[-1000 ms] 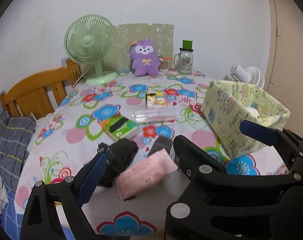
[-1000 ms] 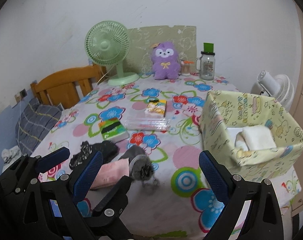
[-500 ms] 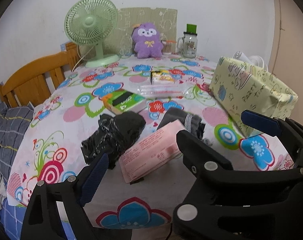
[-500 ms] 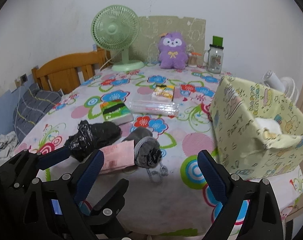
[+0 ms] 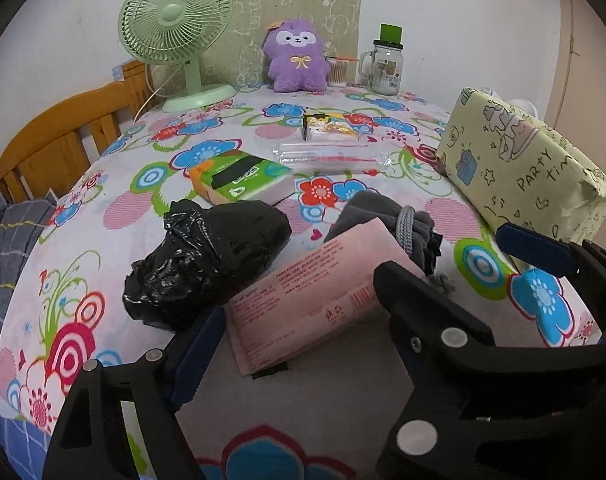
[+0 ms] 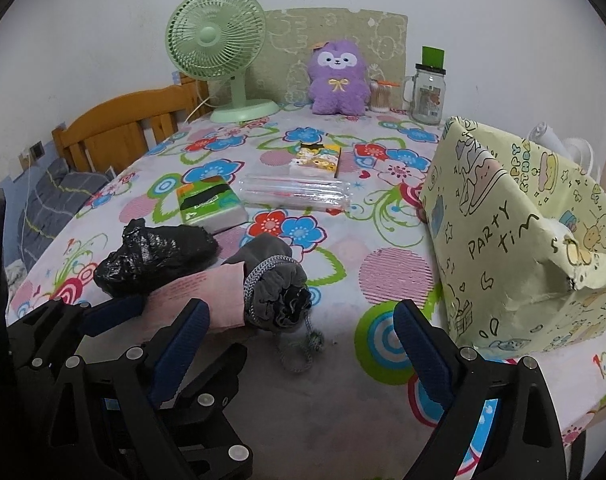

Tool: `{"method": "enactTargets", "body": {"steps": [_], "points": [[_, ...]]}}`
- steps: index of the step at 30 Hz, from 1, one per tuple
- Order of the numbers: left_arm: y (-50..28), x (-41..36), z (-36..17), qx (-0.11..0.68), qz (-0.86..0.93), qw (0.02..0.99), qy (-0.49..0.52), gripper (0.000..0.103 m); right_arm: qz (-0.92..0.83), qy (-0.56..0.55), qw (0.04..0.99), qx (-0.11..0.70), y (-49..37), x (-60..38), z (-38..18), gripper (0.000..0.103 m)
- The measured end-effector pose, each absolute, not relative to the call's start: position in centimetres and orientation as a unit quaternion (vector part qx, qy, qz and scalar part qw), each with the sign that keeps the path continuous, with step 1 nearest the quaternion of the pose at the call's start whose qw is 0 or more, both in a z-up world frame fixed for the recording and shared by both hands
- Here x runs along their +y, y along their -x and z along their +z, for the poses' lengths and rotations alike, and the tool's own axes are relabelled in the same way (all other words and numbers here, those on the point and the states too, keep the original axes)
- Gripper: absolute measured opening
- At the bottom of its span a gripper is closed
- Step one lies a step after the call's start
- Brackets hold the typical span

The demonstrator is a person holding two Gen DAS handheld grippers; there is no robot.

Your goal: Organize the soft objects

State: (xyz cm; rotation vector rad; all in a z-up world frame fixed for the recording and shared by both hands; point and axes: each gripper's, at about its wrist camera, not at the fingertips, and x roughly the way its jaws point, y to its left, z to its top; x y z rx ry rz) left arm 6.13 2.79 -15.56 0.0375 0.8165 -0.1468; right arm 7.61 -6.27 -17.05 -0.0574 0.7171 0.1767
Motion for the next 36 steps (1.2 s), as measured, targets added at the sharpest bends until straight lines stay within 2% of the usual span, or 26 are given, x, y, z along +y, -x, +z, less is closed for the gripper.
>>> {"method": "enactTargets", "body": {"steps": [2,4,9,12,15,20,27,29,31,36], "points": [[-6.5,2.8,-15.6,0.395,-0.072,0.916,-0.017,0.084,0.087,0.024,0.931,0.352,-8.0,-6.4,-17.1,0.095],[-6.8,2.8,-15.6,0.391,-0.069,0.918,-0.019,0.076,0.089,0.023,0.931,0.353,-8.3,-6.3,-17.2,0.095],[-7.4,3.3,-15.3,0.388,-0.067,0.919,-0.018,0.045,0.095,0.023,0.931,0.352,-9.0,-6.1,-17.0,0.095],[-7.7,3.6,-15.2,0.391,-0.066,0.918,-0.014,0.035,0.093,0.021,0.930,0.354,-9.4,-6.1,-17.1,0.095],[-7.9,3.9,-15.2,0.393,-0.061,0.917,-0.010,0.028,0.089,0.013,0.930,0.358,-9.8,-6.4,-17.1,0.095],[-8.0,3.7,-15.2,0.396,-0.049,0.917,-0.009,0.024,0.083,0.006,0.928,0.364,-10.3,-6.5,-17.3,0.094],[-8.1,3.3,-15.1,0.400,-0.042,0.915,-0.011,0.020,0.110,-0.019,0.911,0.397,-12.0,-6.1,-18.4,0.070],[-8.2,3.3,-15.1,0.401,-0.042,0.915,-0.012,0.017,0.117,-0.015,0.910,0.398,-12.1,-5.7,-18.5,0.053],[-8.1,3.2,-15.1,0.402,-0.042,0.915,-0.012,0.015,0.124,-0.010,0.909,0.399,-12.1,-5.4,-18.4,0.045],[-8.0,2.9,-14.9,0.401,-0.044,0.915,-0.007,0.006,0.121,-0.008,0.911,0.393,-11.9,-5.5,-18.1,0.042]]}}
